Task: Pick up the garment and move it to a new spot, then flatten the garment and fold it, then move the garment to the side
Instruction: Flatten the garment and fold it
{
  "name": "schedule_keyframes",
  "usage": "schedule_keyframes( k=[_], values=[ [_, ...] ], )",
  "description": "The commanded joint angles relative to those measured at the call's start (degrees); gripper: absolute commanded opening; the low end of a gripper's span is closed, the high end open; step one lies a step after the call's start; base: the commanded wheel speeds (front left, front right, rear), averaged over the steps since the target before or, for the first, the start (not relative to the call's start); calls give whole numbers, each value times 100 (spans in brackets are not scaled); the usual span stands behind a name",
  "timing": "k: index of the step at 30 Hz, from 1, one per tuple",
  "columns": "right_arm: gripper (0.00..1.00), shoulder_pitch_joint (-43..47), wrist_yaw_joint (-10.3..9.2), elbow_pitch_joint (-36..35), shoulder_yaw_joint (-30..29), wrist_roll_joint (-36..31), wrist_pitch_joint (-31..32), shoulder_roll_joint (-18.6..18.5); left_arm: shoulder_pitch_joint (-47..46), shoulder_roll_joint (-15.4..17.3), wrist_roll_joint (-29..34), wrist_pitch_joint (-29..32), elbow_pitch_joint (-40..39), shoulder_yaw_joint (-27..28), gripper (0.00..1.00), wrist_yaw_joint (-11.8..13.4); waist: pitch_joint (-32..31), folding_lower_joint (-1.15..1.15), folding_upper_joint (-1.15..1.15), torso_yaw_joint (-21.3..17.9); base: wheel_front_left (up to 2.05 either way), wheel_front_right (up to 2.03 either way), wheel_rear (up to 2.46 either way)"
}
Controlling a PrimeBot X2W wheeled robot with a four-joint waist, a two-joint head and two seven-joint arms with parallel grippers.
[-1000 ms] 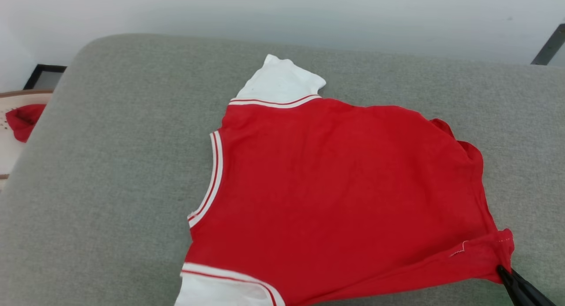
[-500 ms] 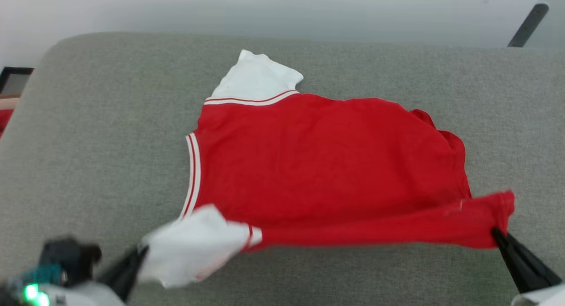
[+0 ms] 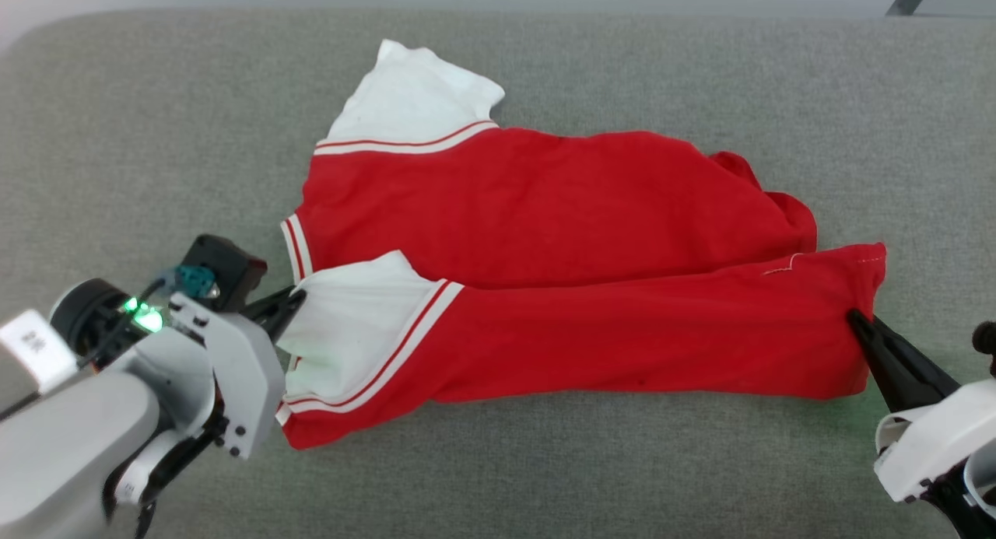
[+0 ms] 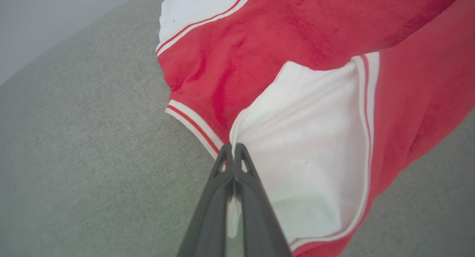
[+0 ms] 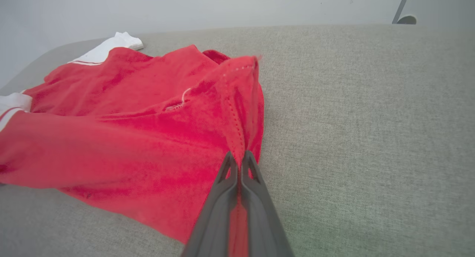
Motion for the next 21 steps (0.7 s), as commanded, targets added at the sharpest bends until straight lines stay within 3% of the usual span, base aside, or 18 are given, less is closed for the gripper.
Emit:
schedule_keyframes(
  k=[1, 6, 7, 12, 14, 15, 16, 18, 20, 21],
  values=[
    [0, -115, -6, 38, 2, -44, 82, 46, -72, -132, -69, -36, 260, 8, 0, -138, 114, 0, 0, -33, 0, 0, 0],
    [0, -225, -6, 95, 34, -58, 275, 115, -111, -490, -235, -16, 1000, -35, 0, -473, 171, 0, 0, -22, 0, 0, 0],
    [0, -242, -6, 114, 61, -46, 312, 121, -107, -547, -304, 22, 1112, -47, 5, -513, 174, 0, 0, -15, 0, 0, 0],
    [0, -308, -6, 174, 142, 3, 555, 81, -75, -790, -624, 144, 1467, 33, 52, -573, 138, 0, 0, 21, 0, 0, 0],
    [0, -342, -6, 165, 167, 27, 664, 47, -85, -802, -688, 210, 1518, 24, 91, -584, 101, 0, 0, 39, 0, 0, 0],
    [0, -336, -6, 179, 146, 40, 725, 43, -75, -814, -752, 255, 1530, 31, 96, -596, 74, 0, 0, 52, 0, 0, 0],
    [8, -336, -6, 177, 147, 45, 779, 37, -63, -823, -789, 299, 1517, 40, 99, -616, 44, 0, 0, 61, 0, 0, 0],
    [35, -367, -6, 178, 114, 58, 873, 40, -80, -809, -817, 303, 1481, 62, 100, -615, -20, 0, 0, 81, 0, 0, 0],
    [50, -371, -6, 184, 85, 38, 961, 34, -61, -788, -878, 285, 1434, 99, 100, -559, -95, 0, 0, 104, 0, 0, 0],
    [72, -367, -6, 189, 66, 27, 1005, 33, -50, -768, -872, 280, 1398, 101, 100, -547, -134, 0, 0, 117, 0, 0, 0]
  ],
)
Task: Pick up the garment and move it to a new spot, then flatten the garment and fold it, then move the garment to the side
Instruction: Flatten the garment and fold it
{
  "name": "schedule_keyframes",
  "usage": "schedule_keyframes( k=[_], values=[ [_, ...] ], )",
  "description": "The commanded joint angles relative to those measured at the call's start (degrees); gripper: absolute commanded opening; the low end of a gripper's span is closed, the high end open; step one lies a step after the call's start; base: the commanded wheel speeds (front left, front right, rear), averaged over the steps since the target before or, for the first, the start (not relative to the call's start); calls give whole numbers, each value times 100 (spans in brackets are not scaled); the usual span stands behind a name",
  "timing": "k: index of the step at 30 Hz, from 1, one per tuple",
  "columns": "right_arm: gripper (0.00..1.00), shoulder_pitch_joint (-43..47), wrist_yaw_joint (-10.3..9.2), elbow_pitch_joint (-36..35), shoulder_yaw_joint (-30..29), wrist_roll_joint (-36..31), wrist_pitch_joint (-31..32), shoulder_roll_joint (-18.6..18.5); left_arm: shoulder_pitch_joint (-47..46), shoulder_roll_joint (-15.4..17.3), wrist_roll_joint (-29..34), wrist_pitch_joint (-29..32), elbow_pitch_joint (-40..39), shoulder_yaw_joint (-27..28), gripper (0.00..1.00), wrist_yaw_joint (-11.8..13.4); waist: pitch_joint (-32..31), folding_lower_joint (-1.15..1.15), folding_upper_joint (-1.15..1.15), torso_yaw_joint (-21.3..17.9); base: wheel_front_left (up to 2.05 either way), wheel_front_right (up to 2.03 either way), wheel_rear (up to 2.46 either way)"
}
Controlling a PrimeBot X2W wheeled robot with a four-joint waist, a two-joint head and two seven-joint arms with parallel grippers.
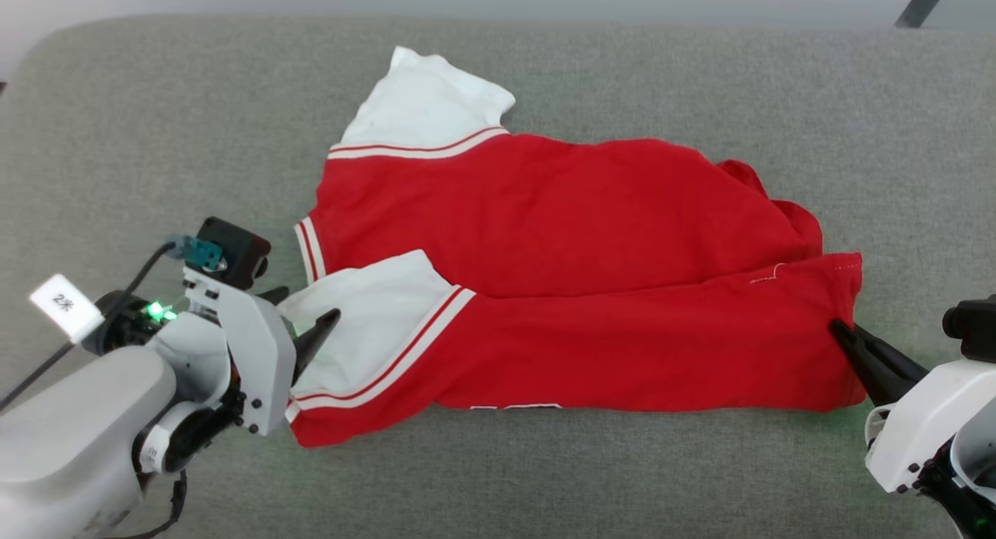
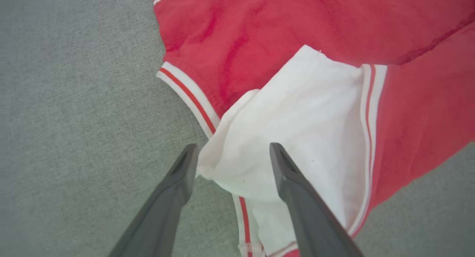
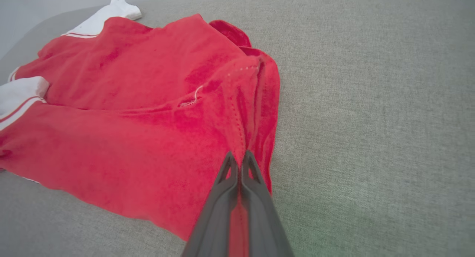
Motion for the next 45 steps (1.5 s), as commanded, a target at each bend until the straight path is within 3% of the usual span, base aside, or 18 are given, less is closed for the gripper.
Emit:
schedule_keyframes(
  k=[1, 12, 19, 25, 35, 45],
  values=[
    [98, -55, -6, -2, -36, -36, 72, -38, 35, 53, -5, -51, -68, 29, 100, 64, -132, 0, 0, 54, 0, 0, 0],
    [100, 202, -6, -217, -250, -141, 37, -4, 530, 400, -88, -645, -858, 232, 100, 596, -627, 0, 0, 266, 0, 0, 0],
    [100, 358, -6, -605, -473, -245, -345, 175, 999, 666, -260, -939, -1484, 332, 100, 1065, -916, 0, 0, 326, 0, 0, 0],
    [100, 486, -6, -1064, -643, -306, -565, 440, 1281, 884, -572, -908, -1817, 405, 100, 1312, -1026, 0, 0, 204, 0, 0, 0],
    [100, 643, -5, -1621, -901, -409, -525, 776, 1456, 1142, -1060, -297, -1988, 337, 100, 1406, -653, 0, 0, -309, 0, 0, 0],
    [100, 712, -6, -1758, -1064, -383, -570, 948, 1404, 991, -1389, 182, -1448, 272, 100, 1353, -127, 0, 0, -662, 0, 0, 0]
  ],
)
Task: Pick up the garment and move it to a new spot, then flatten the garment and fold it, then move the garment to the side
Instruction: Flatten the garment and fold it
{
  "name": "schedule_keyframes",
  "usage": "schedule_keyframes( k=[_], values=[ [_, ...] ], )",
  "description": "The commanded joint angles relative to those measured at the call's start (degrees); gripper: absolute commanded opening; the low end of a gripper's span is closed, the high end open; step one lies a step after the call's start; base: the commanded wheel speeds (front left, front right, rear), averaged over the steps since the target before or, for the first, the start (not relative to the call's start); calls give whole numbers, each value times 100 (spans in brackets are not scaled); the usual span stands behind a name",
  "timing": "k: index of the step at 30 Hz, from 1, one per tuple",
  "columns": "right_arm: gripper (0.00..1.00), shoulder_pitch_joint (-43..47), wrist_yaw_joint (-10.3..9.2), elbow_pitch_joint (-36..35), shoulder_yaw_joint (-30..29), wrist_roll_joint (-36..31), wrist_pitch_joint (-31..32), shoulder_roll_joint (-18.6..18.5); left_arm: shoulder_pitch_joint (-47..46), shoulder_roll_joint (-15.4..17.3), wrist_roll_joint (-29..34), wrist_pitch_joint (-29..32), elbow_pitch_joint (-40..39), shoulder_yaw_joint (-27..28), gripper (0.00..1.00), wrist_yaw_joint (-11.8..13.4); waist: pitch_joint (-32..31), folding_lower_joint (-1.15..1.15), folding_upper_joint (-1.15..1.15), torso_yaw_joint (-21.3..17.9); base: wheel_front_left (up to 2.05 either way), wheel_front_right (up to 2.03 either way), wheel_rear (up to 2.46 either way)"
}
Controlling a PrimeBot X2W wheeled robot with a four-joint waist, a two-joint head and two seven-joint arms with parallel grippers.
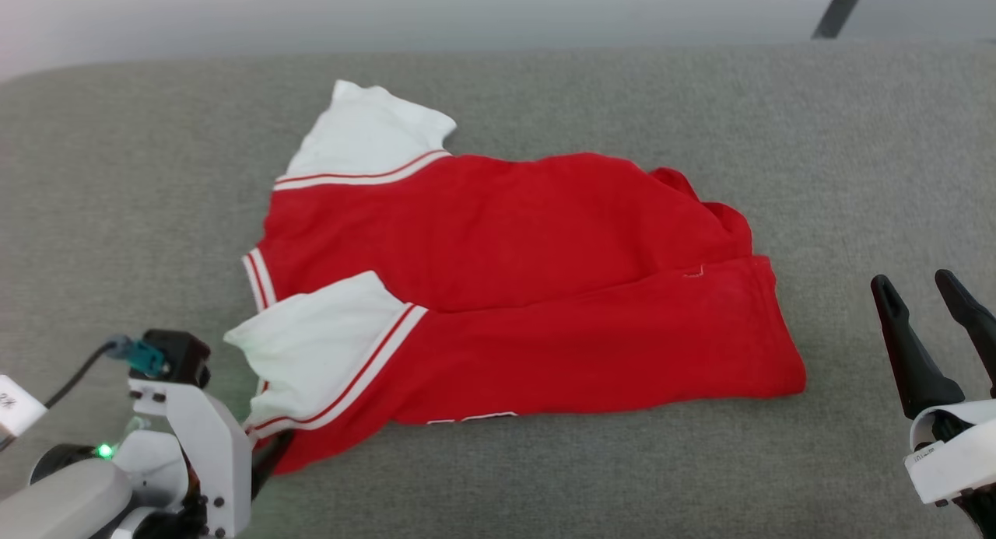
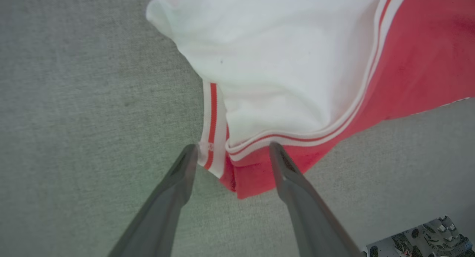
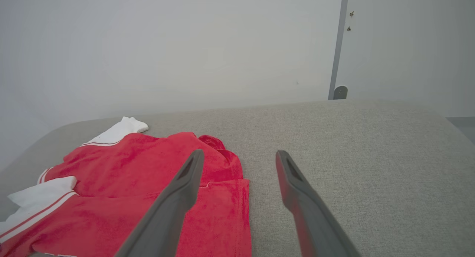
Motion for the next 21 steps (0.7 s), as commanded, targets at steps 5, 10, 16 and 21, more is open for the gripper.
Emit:
schedule_keyframes(
  k=[5, 10, 16, 21],
  values=[
    [100, -2, -5, 44, 12, 41, -35, 57, -55, -157, -60, 142, 308, -48, 100, -76, 240, 0, -1, -176, 0, 0, 0],
    [100, 7, -6, 110, 67, 82, 37, 63, -9, -448, -228, 236, 707, -81, 44, -235, 242, 0, -1, -176, 0, 0, 0],
    [100, 123, -6, 212, 134, 191, 617, 19, -27, -562, -270, 209, 899, -67, 0, -445, 200, 0, -1, -147, 0, 0, 0],
    [100, 96, -5, 313, 145, 159, 1506, -34, -107, -654, -190, 239, 916, -87, 0, -504, 188, 0, -1, -53, 0, 0, 0]
  ],
)
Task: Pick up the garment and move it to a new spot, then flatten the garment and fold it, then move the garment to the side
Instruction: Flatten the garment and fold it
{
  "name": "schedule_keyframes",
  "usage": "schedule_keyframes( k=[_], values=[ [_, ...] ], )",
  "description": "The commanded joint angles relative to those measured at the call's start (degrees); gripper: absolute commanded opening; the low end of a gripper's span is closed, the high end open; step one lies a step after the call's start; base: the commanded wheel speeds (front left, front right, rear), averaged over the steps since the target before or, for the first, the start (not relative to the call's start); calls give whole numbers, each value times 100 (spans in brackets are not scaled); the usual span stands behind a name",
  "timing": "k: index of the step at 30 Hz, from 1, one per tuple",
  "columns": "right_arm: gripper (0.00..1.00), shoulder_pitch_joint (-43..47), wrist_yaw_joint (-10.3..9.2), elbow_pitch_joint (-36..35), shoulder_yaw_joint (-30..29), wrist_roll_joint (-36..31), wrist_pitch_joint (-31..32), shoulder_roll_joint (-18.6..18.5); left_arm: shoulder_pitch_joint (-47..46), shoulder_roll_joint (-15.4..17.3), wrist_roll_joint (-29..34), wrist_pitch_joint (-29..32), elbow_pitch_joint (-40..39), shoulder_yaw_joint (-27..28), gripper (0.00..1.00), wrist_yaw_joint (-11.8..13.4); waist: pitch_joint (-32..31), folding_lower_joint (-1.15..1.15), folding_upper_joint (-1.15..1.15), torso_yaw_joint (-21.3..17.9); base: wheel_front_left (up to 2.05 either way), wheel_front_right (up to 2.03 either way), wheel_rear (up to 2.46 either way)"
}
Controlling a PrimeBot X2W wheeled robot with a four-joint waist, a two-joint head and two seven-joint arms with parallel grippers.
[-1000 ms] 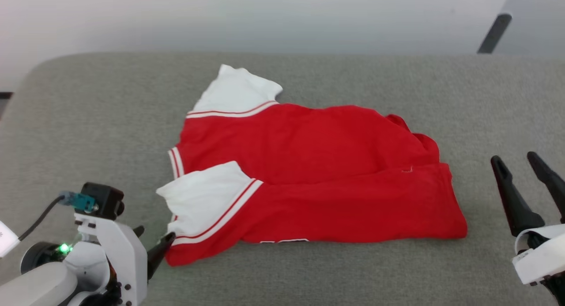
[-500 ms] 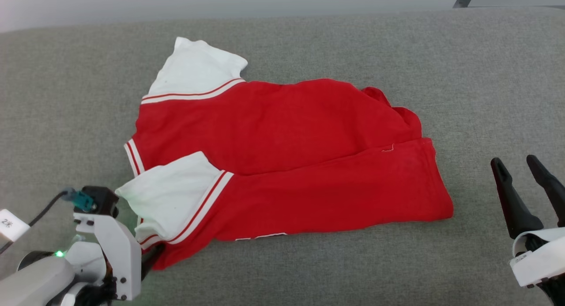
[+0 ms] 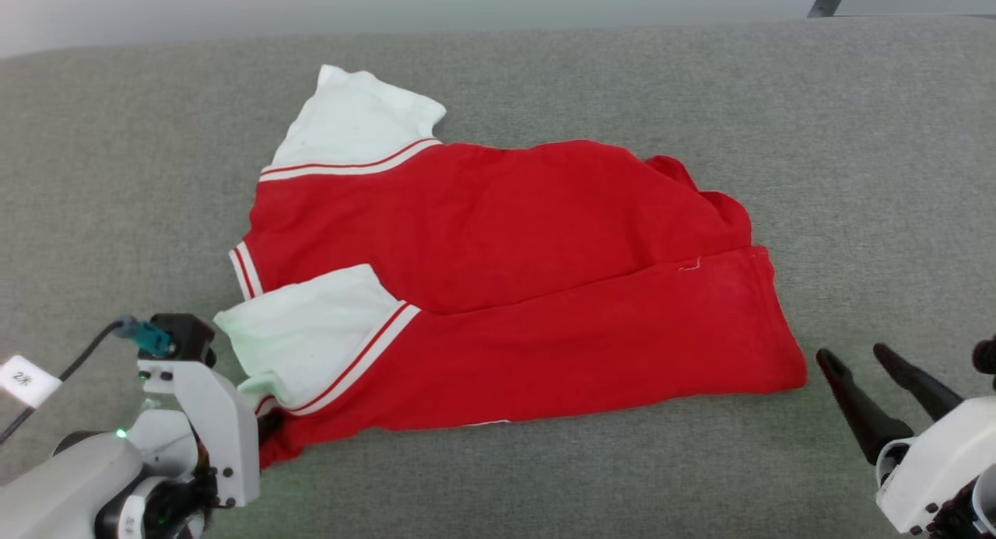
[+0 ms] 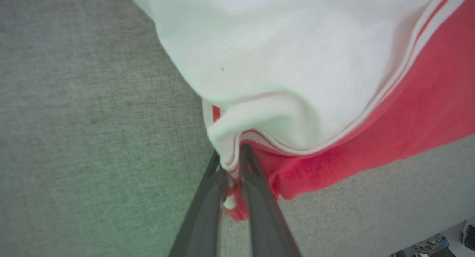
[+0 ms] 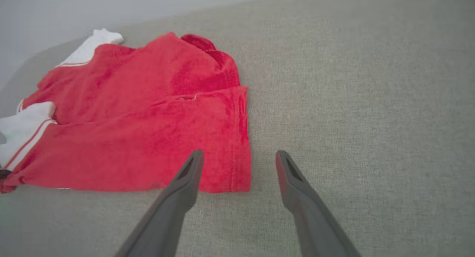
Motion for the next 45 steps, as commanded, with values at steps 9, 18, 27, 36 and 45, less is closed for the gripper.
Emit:
schedule_keyframes(
  k=[9, 18, 27, 36, 45],
  values=[
    [100, -530, -5, 639, 79, -264, 876, 177, -156, -428, 191, 111, 15, -170, 0, -122, 77, 0, 0, 300, 0, 0, 0],
    [100, -876, -5, 1492, 103, -717, 1160, 183, -333, -687, 323, 83, 135, -205, 0, -222, 190, 0, 0, 602, 0, 0, 0],
    [0, -999, -3, 2162, 296, -807, 1393, 255, -322, -796, 303, 45, 309, -213, 0, -340, 191, 0, 0, 719, 0, 0, 0],
    [0, -1049, -3, 2019, 67, -662, 1562, 96, -297, -637, 198, 125, 336, -159, 0, -420, 9, 0, 0, 754, 0, 0, 0],
    [0, -738, -3, 1296, -115, -346, 2019, -83, -275, -178, 158, 336, -184, -119, 0, -119, -298, 0, 0, 763, 0, 0, 0]
  ],
)
